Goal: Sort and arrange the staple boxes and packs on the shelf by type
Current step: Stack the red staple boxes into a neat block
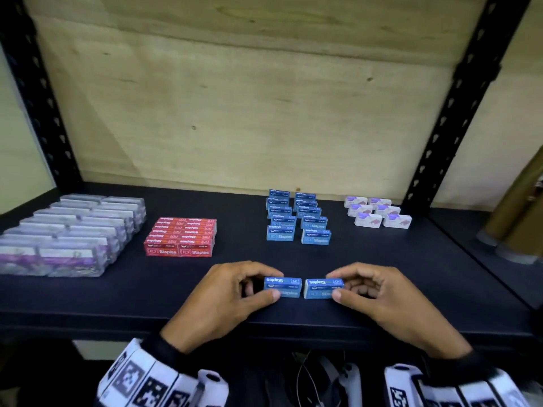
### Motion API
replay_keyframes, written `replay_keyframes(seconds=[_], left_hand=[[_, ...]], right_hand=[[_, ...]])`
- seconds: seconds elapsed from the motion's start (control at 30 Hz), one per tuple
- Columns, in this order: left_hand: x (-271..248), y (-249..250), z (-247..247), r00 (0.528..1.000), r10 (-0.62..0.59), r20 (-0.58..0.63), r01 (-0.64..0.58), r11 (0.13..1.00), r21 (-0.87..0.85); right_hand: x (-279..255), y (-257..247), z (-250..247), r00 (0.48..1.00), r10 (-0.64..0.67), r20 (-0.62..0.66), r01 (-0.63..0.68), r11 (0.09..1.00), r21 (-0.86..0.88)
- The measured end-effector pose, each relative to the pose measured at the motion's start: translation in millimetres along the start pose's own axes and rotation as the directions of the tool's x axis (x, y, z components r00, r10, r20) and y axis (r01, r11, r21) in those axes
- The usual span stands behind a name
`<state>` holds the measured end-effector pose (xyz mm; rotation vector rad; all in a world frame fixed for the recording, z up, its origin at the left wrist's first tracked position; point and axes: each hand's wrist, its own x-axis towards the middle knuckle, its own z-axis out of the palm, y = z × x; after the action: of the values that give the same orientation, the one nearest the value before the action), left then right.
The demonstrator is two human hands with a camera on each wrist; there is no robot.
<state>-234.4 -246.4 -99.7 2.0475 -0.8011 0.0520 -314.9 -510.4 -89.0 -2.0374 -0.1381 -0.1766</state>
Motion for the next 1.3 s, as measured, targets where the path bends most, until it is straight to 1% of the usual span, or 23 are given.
replay_keyframes(seconds=[0.3, 0.67, 0.8, 0.93, 1.0, 1.03, 1.17, 1.23, 1.3], left_hand=[[1.4, -2.4, -0.3, 0.999, -0.033, -0.002, 0.033, 0.999, -0.032], [4.7, -1.9, 1.7, 0.998, -0.068, 0.01, 0.068, 0.997, -0.02], [4.5, 0.2, 1.3, 0.997, -0.071, 0.022, 0.071, 0.997, -0.006], [4.0, 5.3, -2.0, 0.998, -0.055, 0.043, 0.056, 0.998, -0.028], [6.2, 6.7, -7.4, 0.997, -0.054, 0.046, 0.056, 0.997, -0.043], [7.7, 8.7, -11.5, 0.997, -0.051, 0.05, 0.052, 0.998, -0.025], [27.2, 25.1, -40.6, 0.996, -0.018, 0.09, 0.003, 0.986, 0.166], [45.2, 34.1, -55.5, 0.991, -0.01, 0.132, -0.028, 0.958, 0.285], [64.6, 42.6, -66.3, 0.978, 0.014, 0.21, -0.103, 0.903, 0.418]], right_hand=[[2.0, 4.1, 3.3, 1.0, -0.01, -0.012, 0.011, 1.0, 0.018], [3.0, 4.1, 4.4, 1.0, -0.013, -0.02, 0.013, 1.0, 0.002], [2.8, 3.0, 4.7, 1.0, -0.001, -0.022, 0.001, 1.0, -0.004], [2.6, -1.3, 0.8, 0.998, 0.047, -0.042, -0.044, 0.997, 0.068], [4.1, -7.1, -4.1, 0.997, 0.067, -0.025, -0.066, 0.998, 0.023], [4.7, -11.2, -7.2, 0.997, 0.07, -0.013, -0.07, 0.997, -0.016], [12.1, -40.5, -29.5, 0.994, 0.089, 0.06, -0.077, 0.982, -0.174], [23.3, -56.4, -41.9, 0.988, 0.111, 0.104, -0.081, 0.961, -0.264], [40.4, -68.5, -50.9, 0.984, 0.131, 0.124, -0.076, 0.925, -0.373]])
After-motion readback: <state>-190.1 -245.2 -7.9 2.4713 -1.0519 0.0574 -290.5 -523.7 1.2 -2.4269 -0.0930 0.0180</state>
